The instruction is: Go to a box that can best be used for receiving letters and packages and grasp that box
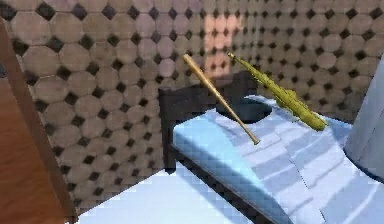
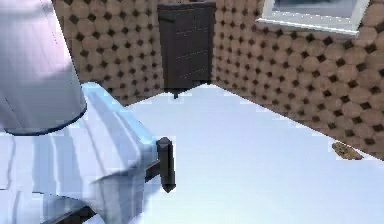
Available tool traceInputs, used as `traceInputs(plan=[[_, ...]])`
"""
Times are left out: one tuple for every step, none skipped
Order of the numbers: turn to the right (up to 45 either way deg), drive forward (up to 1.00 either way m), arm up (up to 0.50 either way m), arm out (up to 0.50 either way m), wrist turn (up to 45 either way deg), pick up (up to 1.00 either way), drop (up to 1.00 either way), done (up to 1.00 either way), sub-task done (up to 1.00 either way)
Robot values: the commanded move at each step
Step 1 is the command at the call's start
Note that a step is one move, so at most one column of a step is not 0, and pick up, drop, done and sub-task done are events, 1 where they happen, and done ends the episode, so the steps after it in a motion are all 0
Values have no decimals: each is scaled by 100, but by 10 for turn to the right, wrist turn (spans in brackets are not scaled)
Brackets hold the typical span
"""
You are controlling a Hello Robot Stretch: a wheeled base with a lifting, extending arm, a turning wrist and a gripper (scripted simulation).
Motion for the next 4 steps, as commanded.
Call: traceInputs(plan=[[-420,0,0,0,0,0,0,0,0],[0,15,0,0,0,0,0,0,0],[-30,0,0,0,0,0,0,0,0],[0,100,0,0,0,0,0,0,0]])
